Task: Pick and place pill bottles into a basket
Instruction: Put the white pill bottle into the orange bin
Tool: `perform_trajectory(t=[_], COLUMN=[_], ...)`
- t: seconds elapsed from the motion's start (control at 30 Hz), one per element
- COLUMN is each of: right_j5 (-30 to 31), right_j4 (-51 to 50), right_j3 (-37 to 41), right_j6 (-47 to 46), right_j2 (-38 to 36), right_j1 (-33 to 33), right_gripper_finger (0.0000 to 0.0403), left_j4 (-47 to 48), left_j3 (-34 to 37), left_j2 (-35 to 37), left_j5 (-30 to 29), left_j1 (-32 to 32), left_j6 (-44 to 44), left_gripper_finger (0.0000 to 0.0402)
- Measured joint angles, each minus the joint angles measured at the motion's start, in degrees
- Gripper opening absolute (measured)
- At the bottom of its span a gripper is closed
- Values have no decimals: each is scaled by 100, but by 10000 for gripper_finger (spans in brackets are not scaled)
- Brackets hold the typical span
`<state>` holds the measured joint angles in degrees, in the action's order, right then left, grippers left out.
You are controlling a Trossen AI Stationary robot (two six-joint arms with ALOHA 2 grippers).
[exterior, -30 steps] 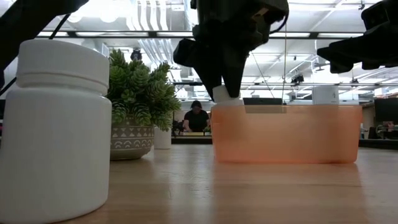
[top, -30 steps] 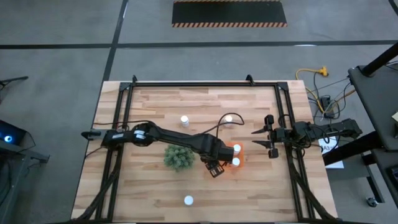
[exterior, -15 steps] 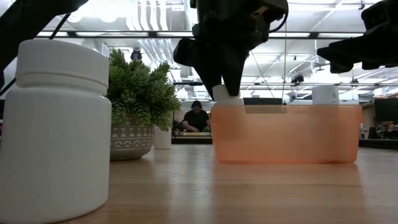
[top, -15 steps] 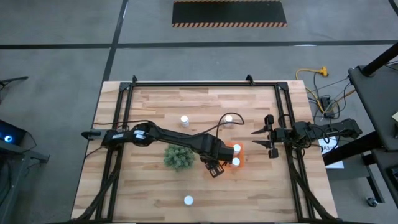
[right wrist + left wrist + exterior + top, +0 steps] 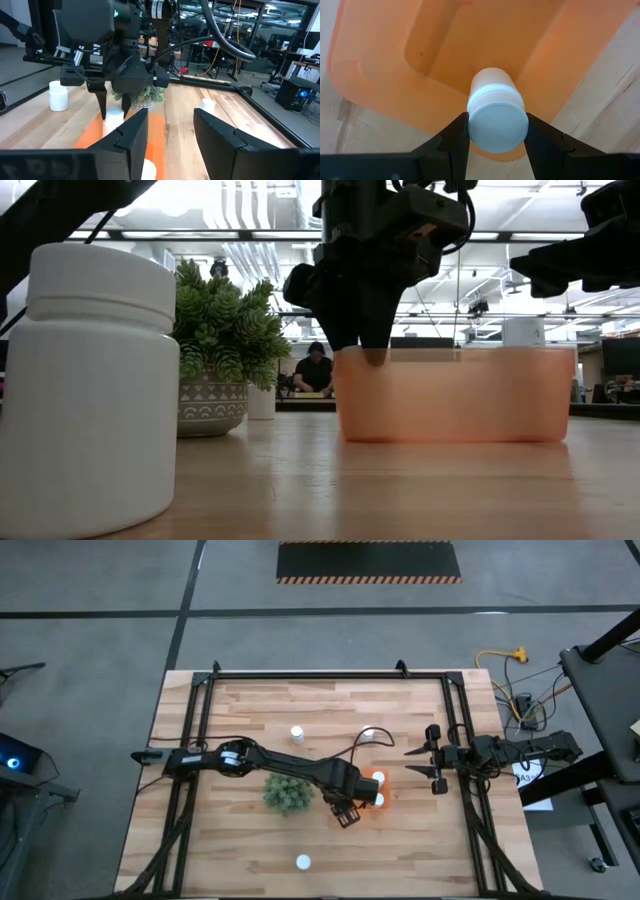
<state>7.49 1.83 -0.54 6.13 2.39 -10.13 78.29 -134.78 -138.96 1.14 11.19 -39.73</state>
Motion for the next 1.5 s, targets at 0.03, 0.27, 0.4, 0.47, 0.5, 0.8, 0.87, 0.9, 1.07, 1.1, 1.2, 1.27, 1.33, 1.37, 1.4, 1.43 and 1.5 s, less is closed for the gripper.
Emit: perform_trajectory(t=[0.03, 0.27, 0.4, 0.47, 0.5, 0.8, 0.87, 0.9, 1.07, 1.1, 1.2, 1.27, 1.33, 1.37, 1.4, 1.43, 1.5], right_j5=[2, 1, 2, 0, 2, 2, 0, 2, 2, 2, 2, 1, 2, 1, 2, 2, 2], right_j4=[0, 0, 0, 0, 1, 0, 0, 0, 0, 0, 0, 2, 0, 2, 0, 0, 0], right_j3=[0, 0, 0, 0, 0, 0, 0, 0, 0, 0, 0, 0, 0, 0, 0, 0, 0], right_j6=[6, -7, -7, 4, -3, -5, 4, 4, -1, -8, -4, -4, -1, -8, -3, 5, -7], right_j2=[2, 2, 2, 2, 2, 0, 0, 0, 4, 3, 2, 2, 2, 2, 2, 2, 2], right_j1=[2, 0, 0, 0, 1, 1, 0, 2, 1, 2, 1, 0, 0, 2, 0, 0, 1], right_gripper_finger=[146, 151, 152, 151, 150, 148, 150, 150, 147, 146, 144, 144, 144, 144, 143, 143, 142], left_j4=[-1, 3, -42, -95, -127, -241, -250, -263, -330, -364, -441, -573, -640, -706, -786, -837, -916], left_j3=[0, -17, -15, -15, -15, -13, -13, -9, -9, -9, -9, -7, -8, -5, 3, 4, 4], left_j2=[0, -1, 0, 4, 20, 354, 450, 523, 737, 765, 870, 906, 916, 916, 916, 922, 948], left_j5=[0, 7, 30, 29, 30, -287, -463, -550, -771, -783, -920, -1071, -1213, -1235, -1241, -1278, -1407], left_j1=[1, 1, 2, 1, 1, 1, 2, 3, 56, 83, 217, 317, 430, 489, 545, 606, 753], left_j6=[1, -23, -23, -23, -23, -24, -12, -10, 111, 160, 365, 486, 563, 566, 568, 569, 569], left_gripper_finger=[142, 156, 220, 242, 250, 263, 264, 264, 265, 265, 265, 265, 265, 265, 265, 265, 265])
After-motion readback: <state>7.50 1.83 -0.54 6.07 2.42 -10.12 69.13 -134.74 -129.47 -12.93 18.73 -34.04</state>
